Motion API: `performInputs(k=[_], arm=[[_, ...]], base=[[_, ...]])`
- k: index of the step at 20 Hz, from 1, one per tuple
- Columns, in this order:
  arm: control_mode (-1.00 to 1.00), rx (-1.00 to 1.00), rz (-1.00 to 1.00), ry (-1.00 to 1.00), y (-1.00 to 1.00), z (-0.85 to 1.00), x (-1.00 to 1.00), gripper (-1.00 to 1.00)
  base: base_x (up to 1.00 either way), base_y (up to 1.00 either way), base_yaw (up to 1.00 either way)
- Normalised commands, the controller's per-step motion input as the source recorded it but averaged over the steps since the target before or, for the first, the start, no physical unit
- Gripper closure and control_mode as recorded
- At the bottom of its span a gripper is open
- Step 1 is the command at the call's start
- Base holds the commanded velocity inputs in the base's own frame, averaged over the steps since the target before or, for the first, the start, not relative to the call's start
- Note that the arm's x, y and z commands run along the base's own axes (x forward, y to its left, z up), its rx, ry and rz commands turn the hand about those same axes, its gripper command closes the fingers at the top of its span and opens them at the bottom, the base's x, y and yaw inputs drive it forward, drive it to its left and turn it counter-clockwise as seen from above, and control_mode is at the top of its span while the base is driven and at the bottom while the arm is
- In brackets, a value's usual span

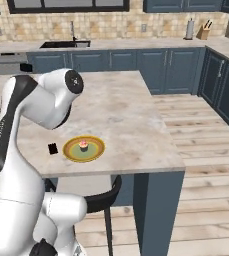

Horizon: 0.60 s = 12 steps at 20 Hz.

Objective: Take the cinnamon bottle from the cabinet and place it on the dining table, next to the plate with the cupcake. Then take the chocolate from the dining counter and place it on the cupcake plate.

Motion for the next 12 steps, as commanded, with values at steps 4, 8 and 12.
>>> performInputs(k=[4, 8, 12], arm=[[-1.0, 0.0, 0.28, 0.0, -0.58, -0.37, 0.28, 1.0], [-1.0, -0.02, 0.23, -0.07, -0.47, -0.47, 0.31, 1.0], [-1.0, 0.0, 0.24, 0.0, -0.53, -0.53, 0.38, 1.0]], base=[[0.0, 0.0, 0.0], [0.0, 0.0, 0.0], [0.0, 0.0, 0.0]])
